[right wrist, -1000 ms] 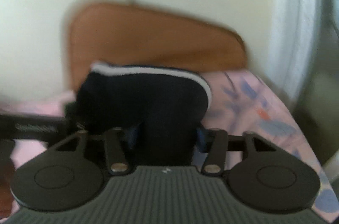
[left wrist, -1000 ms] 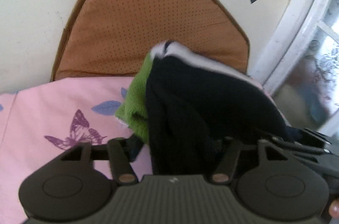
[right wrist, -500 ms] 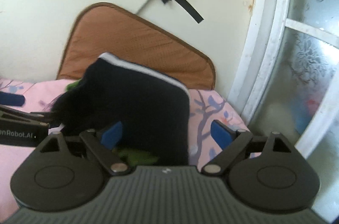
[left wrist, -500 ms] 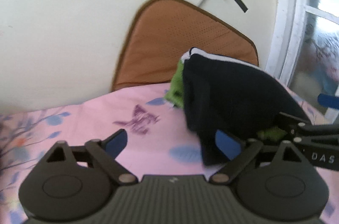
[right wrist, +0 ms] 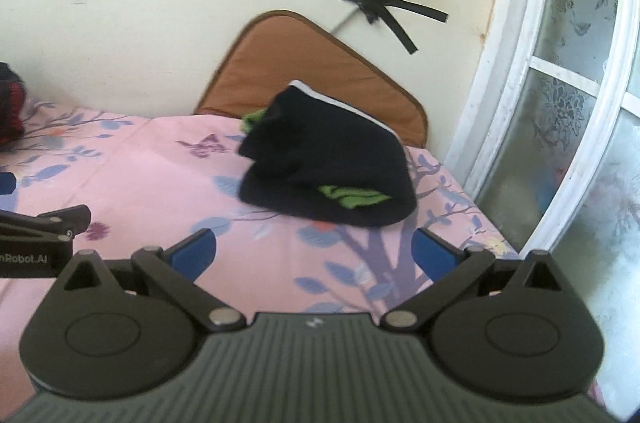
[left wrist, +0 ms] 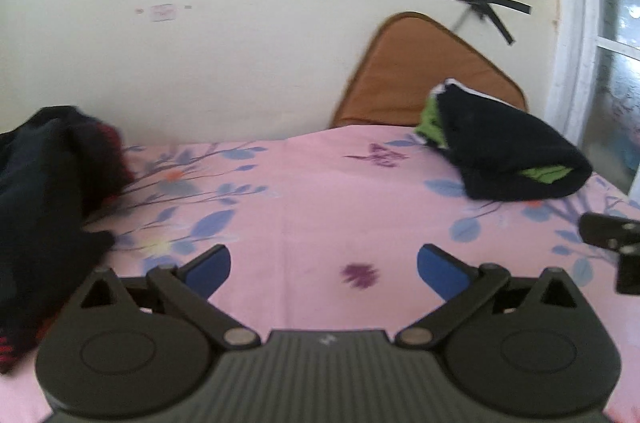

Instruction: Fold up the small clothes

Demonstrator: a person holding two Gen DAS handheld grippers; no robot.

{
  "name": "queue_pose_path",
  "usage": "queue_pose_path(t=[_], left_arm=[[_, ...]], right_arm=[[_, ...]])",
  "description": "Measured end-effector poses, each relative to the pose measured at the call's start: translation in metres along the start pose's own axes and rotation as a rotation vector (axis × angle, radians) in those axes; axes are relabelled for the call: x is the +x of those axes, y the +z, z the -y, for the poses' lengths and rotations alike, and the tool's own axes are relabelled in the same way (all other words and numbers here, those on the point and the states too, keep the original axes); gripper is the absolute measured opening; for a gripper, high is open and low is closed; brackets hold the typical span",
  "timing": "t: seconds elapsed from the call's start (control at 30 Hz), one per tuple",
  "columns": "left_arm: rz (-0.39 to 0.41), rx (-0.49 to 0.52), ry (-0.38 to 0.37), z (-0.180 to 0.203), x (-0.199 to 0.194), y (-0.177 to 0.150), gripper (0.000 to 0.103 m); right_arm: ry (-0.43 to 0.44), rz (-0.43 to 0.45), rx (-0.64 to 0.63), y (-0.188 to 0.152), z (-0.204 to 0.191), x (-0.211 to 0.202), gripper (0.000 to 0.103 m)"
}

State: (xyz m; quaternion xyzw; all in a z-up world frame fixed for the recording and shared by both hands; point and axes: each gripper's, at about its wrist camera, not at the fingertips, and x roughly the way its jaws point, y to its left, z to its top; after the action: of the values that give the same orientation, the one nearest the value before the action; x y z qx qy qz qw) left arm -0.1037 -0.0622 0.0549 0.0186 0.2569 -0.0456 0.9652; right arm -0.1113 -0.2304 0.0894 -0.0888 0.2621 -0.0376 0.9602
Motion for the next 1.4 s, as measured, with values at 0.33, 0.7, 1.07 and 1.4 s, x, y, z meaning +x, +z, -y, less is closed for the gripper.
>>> queue_pose_path(t=[0.33, 0.7, 1.07, 1.4], left_arm=[[0.038, 0.026, 0.063, -0.023, -0.022, -0.021, 0.103], [0.03, 0.018, 0.081, -0.035, -0.049, -0.03, 0.103], [0.028, -0.001, 0.095, -0.045, -0.056, -0.031, 0.103], [0.013, 0.018, 0.115, -0.044, -0.052, -0.033, 0.103]], right_arm=[[0.068, -0.043, -0.023, -0.01, -0.038, -0.029, 0.103], [0.207, -0.158, 0.005, -0.029, -0.056, -0.059, 0.103], [0.237, -0.177, -0.054, -0.038, -0.07, -0.07, 0.103], [0.236, -0.183, -0.058, -0.038, -0.07, -0.068, 0.103]])
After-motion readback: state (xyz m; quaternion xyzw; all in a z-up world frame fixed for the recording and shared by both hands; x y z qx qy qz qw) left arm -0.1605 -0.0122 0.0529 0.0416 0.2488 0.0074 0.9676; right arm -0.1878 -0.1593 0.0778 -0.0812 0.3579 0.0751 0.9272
